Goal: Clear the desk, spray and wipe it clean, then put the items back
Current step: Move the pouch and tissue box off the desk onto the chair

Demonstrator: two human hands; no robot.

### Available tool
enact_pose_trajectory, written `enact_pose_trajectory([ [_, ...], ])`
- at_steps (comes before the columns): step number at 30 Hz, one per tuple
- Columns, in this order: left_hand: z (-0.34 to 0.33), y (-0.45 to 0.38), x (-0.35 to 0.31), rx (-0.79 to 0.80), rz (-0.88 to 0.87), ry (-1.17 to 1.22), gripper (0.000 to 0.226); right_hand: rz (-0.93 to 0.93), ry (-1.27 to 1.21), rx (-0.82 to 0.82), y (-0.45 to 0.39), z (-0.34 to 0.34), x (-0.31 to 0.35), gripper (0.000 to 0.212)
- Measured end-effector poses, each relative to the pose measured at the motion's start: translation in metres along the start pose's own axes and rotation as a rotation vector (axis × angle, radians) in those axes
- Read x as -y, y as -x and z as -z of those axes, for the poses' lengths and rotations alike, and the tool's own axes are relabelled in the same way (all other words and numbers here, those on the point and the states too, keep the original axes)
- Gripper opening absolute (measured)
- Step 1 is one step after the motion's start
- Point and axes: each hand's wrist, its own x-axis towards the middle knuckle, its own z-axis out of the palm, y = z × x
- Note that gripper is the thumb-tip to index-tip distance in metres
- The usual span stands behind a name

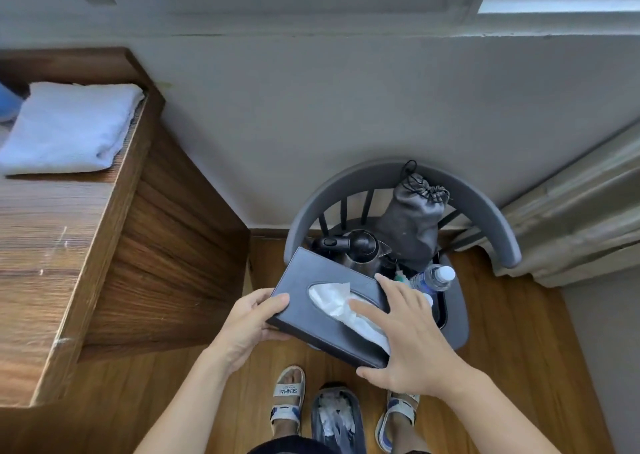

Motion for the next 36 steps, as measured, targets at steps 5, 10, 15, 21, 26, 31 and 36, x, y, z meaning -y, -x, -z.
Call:
enact_pose_trajectory([
  [5, 0.004, -0.005, 0.036, -0.092, -0.015, 0.041, 0.077, -0.154, -0.172, -0.061, 0.01, -0.033, -0.009, 0.096],
  [10, 0.008, -0.018, 0.063, -0.124, -0.008, 0.066, 0.075, -0.517, -0.403, -0.274, 0.034, -0.091, -0.013, 0.056],
  [15, 0.007, -0.037, 0.086, -0.128, 0.037, 0.112, 0.078, -0.758, -0.796, -0.1, 0.025, -0.131, -0.01, 0.067],
  [21, 0.019, -0.063, 0.129, -0.089, 0.144, 0.189, 0.116, -0.796, -0.795, -0.051, 0.0, -0.163, -0.015, 0.072],
  [26, 0.03, -0.08, 0.163, -0.068, 0.223, 0.324, 0.115, -0.78, -0.747, -0.027, -0.017, -0.188, -0.016, 0.068],
  [31, 0.036, -0.106, 0.18, -0.086, 0.269, 0.348, 0.071, -0.78, -0.765, -0.033, -0.035, -0.204, -0.023, 0.071],
  [36, 0.037, -0.132, 0.177, -0.069, 0.299, 0.172, 0.062, -0.825, -0.774, -0.049, -0.045, -0.208, -0.031, 0.073],
])
